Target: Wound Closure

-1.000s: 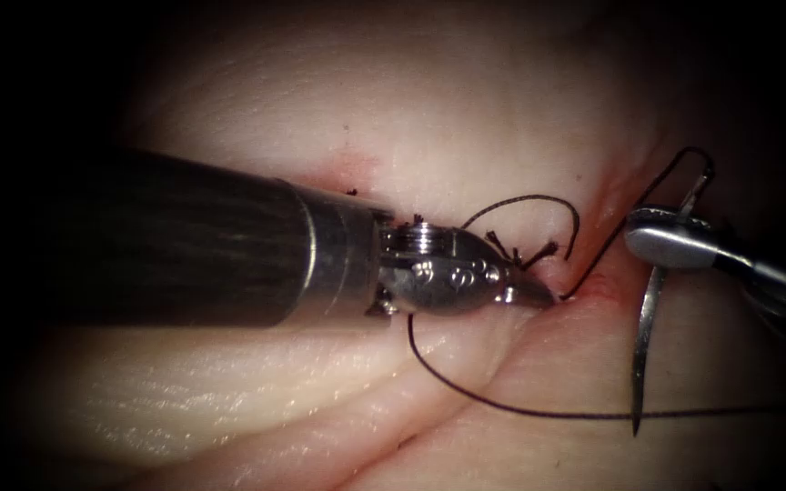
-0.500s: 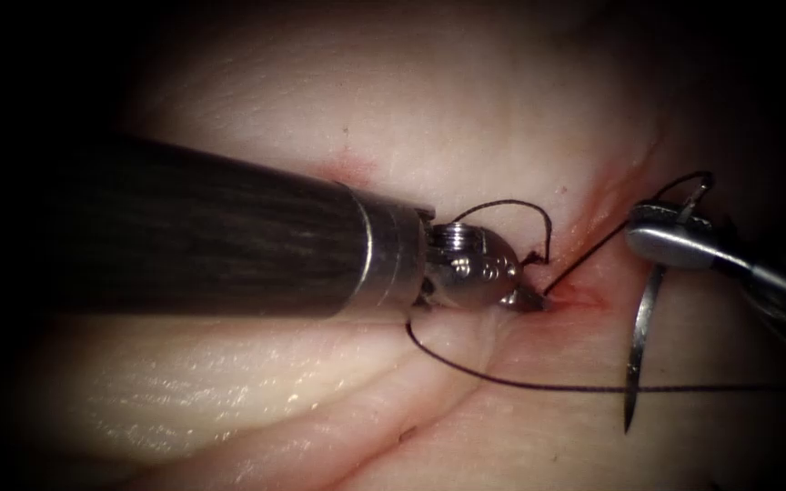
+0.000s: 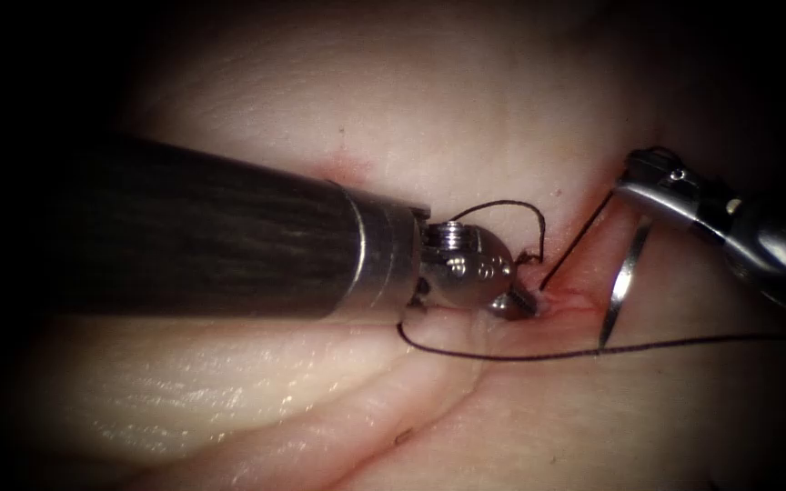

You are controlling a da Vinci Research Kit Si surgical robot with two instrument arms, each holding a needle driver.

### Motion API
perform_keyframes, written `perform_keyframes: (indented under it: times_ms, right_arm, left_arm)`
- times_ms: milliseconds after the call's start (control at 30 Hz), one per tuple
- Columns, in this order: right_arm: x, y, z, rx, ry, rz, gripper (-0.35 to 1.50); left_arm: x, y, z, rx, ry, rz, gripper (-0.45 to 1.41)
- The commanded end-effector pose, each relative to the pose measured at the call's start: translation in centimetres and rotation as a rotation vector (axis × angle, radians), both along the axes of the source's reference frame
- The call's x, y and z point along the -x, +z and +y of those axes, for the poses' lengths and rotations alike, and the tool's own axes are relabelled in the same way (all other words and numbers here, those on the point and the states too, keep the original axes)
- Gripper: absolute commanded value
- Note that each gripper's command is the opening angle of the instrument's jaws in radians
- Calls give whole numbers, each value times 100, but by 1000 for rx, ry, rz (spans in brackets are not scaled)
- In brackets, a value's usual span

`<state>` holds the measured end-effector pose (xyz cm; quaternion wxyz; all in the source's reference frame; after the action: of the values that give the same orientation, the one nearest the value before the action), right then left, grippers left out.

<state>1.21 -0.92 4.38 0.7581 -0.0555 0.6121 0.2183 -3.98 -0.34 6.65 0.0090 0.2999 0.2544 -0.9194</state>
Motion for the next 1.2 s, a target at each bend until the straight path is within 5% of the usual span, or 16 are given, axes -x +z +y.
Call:
perform_keyframes:
  times_ms: [33, 267, 867, 1200]
  right_arm:
    - [-9, 11, 7, 27, 3, 16, -35]
    - [-25, 33, 2, 67, 4, 33, -35]
    - [-35, 57, -31, 317, -45, -48, -35]
    - [-28, 71, -43, 333, -93, -71, -35]
  left_arm:
    - [6, 0, 0, -2, 2, -4, 24]
    - [7, -7, -7, -2, -8, -27, 51]
    - [4, -12, -2, -11, -45, -34, 44]
    - [-6, -31, 12, 33, -94, -21, 44]
